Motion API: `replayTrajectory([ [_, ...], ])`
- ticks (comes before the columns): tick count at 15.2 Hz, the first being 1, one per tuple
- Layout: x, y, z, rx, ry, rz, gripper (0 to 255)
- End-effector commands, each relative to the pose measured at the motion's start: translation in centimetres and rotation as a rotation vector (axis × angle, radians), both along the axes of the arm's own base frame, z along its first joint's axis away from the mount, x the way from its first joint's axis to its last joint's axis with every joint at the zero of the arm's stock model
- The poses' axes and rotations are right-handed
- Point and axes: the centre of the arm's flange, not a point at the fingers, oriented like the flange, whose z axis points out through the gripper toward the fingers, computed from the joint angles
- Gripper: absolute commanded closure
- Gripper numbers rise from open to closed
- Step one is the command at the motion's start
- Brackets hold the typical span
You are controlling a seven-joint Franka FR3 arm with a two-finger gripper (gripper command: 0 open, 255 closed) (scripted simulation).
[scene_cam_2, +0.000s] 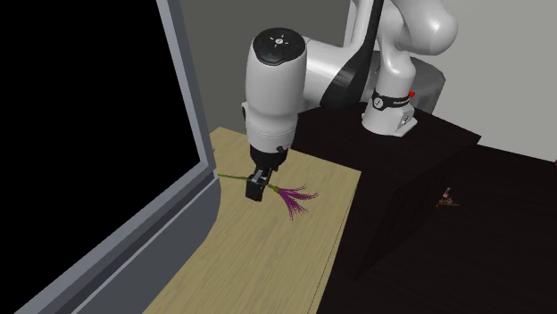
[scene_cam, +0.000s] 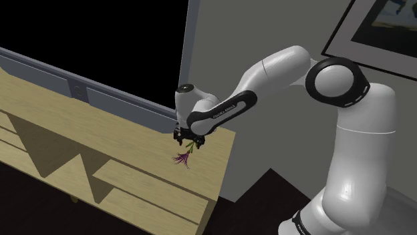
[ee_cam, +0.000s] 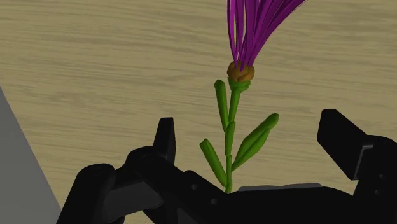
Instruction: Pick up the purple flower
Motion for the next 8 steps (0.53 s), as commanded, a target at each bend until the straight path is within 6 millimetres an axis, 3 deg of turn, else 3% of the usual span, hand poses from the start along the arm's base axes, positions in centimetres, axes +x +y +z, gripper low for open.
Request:
replayTrajectory([
  [1, 0.1, 0.0, -1.0, -0.001, -0.001, -0.002, 0],
  [5, 0.0, 0.0, -2.4, -0.001, -0.001, -0.002, 0],
  [6, 0.1, 0.0, -2.5, 0.000, -0.001, -0.002, 255],
  [8, 0.1, 0.0, -2.4, 0.000, -0.001, -0.002, 255],
])
